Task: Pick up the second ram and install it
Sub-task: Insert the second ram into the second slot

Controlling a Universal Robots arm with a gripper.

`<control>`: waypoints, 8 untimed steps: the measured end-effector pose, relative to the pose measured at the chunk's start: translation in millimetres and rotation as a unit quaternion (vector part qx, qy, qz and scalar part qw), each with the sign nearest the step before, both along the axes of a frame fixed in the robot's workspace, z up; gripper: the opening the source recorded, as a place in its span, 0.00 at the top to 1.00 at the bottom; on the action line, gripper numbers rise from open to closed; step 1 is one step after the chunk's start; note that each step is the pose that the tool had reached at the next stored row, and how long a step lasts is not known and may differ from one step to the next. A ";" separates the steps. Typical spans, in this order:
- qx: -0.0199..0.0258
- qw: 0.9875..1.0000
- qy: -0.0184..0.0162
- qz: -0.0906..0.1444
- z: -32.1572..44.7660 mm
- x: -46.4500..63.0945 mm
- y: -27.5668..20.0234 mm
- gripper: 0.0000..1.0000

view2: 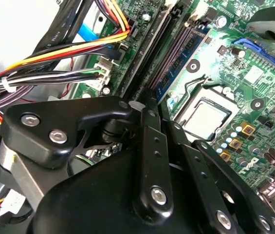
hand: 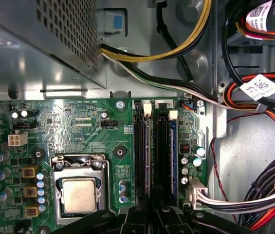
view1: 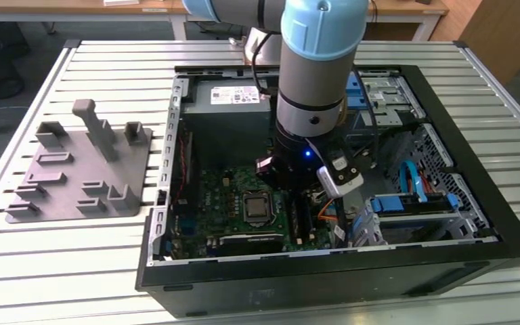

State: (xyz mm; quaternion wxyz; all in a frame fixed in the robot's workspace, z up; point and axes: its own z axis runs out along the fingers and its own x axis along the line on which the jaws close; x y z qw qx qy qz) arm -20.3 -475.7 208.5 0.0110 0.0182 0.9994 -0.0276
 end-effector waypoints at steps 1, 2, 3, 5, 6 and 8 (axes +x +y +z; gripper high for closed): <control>0.000 1.000 0.000 0.001 0.0 0.4 0.0 0.86; 0.000 1.000 0.000 0.003 0.0 0.7 0.0 0.86; 0.000 1.000 0.000 0.004 -0.1 1.0 0.0 0.86; 0.000 1.000 0.000 0.005 0.0 1.3 0.1 0.86; 0.000 1.000 0.000 0.005 0.3 1.3 0.3 0.86; -0.001 1.000 0.000 0.005 1.4 1.4 0.6 0.86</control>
